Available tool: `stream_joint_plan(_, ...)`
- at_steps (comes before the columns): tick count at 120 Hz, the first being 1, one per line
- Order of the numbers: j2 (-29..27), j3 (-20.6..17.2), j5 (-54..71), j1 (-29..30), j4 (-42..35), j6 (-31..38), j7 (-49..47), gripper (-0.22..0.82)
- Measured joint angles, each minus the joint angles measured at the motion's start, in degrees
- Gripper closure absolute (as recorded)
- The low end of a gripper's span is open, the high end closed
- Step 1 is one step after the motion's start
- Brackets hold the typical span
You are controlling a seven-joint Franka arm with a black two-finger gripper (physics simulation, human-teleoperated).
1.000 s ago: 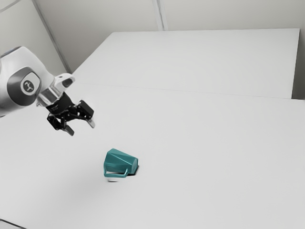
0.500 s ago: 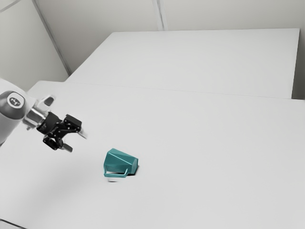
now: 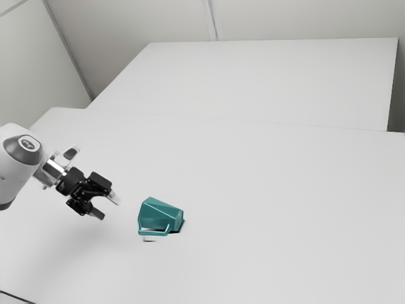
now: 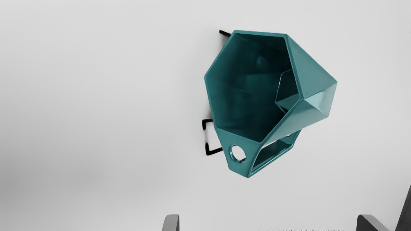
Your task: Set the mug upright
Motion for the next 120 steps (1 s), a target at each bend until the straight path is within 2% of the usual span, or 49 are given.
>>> stream_joint_plan(28,6.2,0.0,-1.4,0.1,5.4,-0.6,5.8,0.0)
stream_joint_plan(47,8.7,-0.1,-2.9,0.1,6.1,-0.9,8.8,0.0)
stream_joint_plan(120,13.3,-3.5,-16.3,1.1,6.5,0.0,18.2,0.0)
